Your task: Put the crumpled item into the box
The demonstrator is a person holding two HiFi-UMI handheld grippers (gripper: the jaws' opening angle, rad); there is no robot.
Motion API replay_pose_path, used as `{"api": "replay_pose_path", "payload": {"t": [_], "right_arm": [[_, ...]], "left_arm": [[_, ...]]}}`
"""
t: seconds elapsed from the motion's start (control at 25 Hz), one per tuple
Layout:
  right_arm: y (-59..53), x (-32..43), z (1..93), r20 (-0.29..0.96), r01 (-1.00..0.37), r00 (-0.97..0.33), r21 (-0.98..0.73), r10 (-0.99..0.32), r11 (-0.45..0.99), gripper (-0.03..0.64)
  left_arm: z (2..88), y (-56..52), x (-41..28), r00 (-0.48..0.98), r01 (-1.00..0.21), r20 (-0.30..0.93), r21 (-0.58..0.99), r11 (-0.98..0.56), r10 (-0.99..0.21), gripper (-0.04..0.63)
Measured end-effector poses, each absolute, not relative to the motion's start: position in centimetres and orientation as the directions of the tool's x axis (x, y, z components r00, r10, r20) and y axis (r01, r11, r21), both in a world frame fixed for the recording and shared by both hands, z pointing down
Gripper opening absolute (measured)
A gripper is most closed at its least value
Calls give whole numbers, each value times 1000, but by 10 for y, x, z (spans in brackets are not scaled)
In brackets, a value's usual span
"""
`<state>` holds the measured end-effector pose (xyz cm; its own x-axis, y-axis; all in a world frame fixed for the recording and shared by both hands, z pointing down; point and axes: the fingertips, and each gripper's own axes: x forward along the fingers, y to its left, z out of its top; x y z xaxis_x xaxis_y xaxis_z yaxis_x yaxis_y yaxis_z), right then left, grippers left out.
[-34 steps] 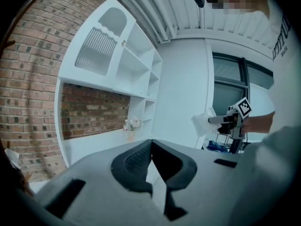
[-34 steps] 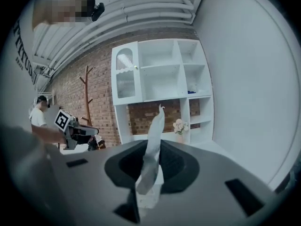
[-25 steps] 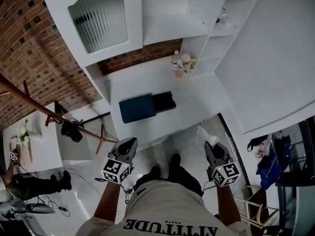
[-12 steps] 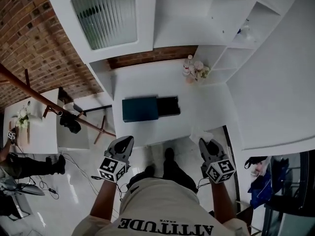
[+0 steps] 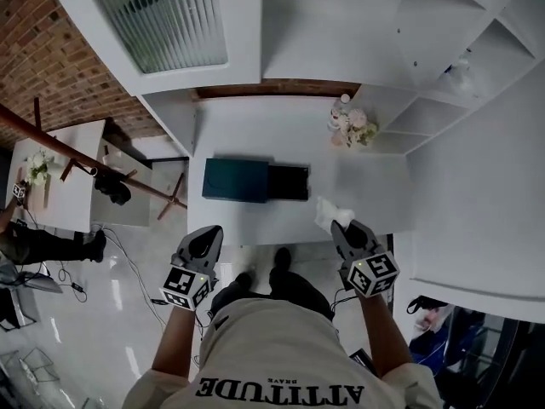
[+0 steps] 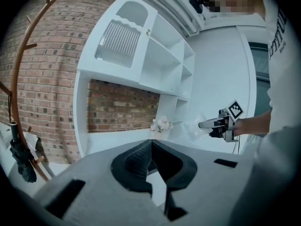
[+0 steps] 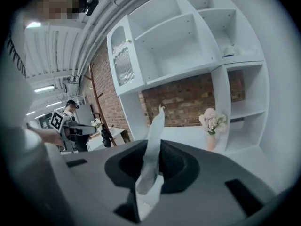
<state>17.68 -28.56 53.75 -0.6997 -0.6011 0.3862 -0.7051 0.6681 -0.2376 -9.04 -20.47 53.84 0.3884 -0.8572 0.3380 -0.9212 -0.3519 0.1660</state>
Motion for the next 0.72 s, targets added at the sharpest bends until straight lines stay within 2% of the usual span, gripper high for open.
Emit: {"api": "replay_pose_path", "payload": {"t": [0.36, 0.72], "right_arm": [[-354, 162, 596, 435, -598, -788, -368, -436, 713, 72], [-388, 130, 655, 491, -559, -804, -433, -335, 707, 72]], "left_arm": [[556, -214, -76, 222, -972, 381, 163, -171, -897, 26], [568, -213, -70, 163, -981, 414, 162, -104, -896, 26]]}}
